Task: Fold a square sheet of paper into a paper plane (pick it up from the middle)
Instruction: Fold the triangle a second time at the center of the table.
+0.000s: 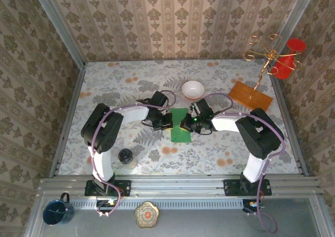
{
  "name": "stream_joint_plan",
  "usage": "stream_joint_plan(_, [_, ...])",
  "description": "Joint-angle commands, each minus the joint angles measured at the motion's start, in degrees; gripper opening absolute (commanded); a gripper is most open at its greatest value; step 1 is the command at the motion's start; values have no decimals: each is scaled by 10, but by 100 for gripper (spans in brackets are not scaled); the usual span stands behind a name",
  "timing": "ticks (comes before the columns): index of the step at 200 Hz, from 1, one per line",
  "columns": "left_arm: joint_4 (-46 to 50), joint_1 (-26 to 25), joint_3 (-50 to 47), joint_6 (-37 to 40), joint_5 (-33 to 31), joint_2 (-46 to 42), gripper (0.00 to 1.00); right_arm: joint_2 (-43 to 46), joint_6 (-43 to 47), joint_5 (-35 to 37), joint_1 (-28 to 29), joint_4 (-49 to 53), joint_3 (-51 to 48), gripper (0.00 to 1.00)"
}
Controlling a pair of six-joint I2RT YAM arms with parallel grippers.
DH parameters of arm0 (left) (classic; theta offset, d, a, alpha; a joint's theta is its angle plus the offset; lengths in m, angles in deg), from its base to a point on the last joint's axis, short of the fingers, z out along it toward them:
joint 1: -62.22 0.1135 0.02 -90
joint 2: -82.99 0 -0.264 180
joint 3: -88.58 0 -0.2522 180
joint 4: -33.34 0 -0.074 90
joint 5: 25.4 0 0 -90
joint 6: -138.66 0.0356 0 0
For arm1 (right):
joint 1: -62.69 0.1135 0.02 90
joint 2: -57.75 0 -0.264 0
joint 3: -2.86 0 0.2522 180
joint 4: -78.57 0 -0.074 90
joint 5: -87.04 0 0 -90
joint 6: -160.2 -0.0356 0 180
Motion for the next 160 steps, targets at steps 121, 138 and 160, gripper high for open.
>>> stream_joint_plan(121, [32, 5, -1, 15, -20, 28, 0, 15, 33, -29, 8, 37, 45, 6])
stream_joint_plan(138, [32, 4, -1, 14, -19, 29, 0, -7, 25, -31, 12, 40, 51, 6])
stream_joint_plan(160, [30, 4, -2, 13, -16, 30, 0, -20, 19, -31, 18, 49, 59, 6])
